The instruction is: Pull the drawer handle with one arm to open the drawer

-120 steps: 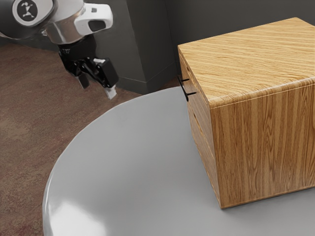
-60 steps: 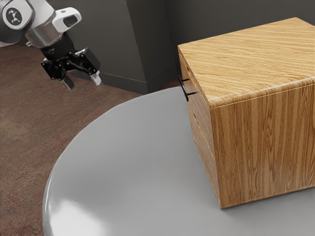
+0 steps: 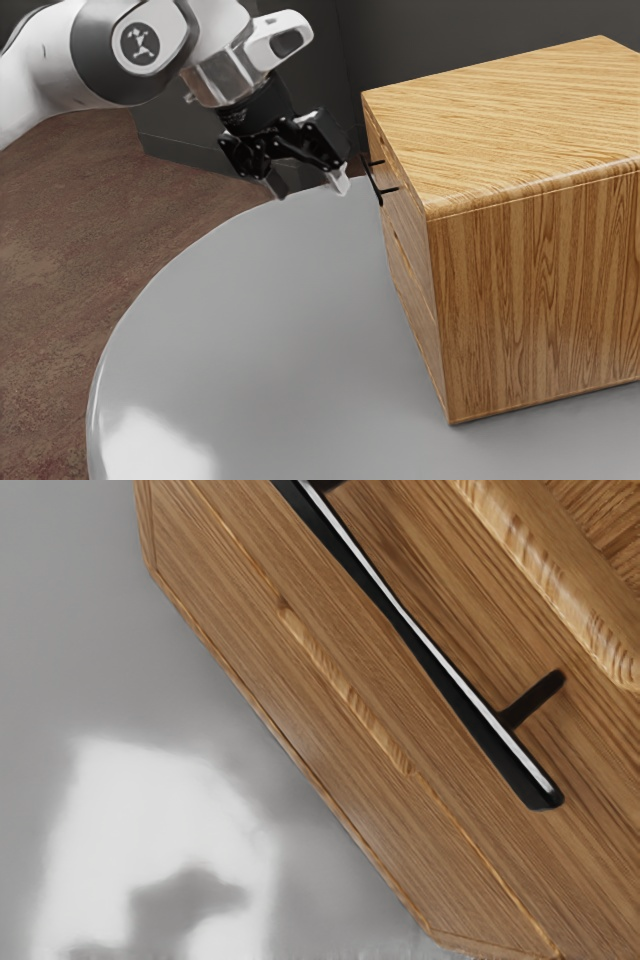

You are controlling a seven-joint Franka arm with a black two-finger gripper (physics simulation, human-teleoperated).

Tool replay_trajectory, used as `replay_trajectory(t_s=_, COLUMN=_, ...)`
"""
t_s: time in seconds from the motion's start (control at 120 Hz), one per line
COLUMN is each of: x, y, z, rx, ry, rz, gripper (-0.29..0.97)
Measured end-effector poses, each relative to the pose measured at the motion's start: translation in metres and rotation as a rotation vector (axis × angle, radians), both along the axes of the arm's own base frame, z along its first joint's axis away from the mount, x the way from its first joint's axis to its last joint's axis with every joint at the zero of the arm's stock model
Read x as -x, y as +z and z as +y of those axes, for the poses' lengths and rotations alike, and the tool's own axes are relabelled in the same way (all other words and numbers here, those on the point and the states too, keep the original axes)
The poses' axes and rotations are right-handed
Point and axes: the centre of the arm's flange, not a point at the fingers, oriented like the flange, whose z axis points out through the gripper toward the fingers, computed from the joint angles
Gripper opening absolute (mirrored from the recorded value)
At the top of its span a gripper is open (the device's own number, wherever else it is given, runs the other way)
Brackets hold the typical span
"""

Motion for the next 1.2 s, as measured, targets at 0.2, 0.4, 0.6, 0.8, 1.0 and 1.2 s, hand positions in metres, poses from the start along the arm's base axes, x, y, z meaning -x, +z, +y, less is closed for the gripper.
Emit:
replay_trajectory(t_s=0.2, x=0.000, y=-0.001, z=0.059, rx=-0.018, ry=0.082, rz=0.002, gripper=0.68)
replay_trajectory(t_s=0.4, x=-0.001, y=-0.009, z=0.114, rx=-0.164, ry=-0.162, rz=-0.102, gripper=0.68)
replay_trajectory(t_s=0.6, x=0.005, y=-0.017, z=0.112, rx=-0.334, ry=-0.504, rz=-0.222, gripper=0.68)
replay_trajectory(t_s=0.8, x=-0.005, y=-0.020, z=0.004, rx=-0.470, ry=-0.941, rz=-0.368, gripper=0.68)
replay_trajectory(t_s=1.0, x=-0.006, y=-0.017, z=-0.003, rx=-0.567, ry=-1.135, rz=-0.416, gripper=0.68)
replay_trajectory(t_s=1.2, x=-0.006, y=-0.021, z=0.028, rx=-0.633, ry=-1.220, rz=-0.409, gripper=0.68)
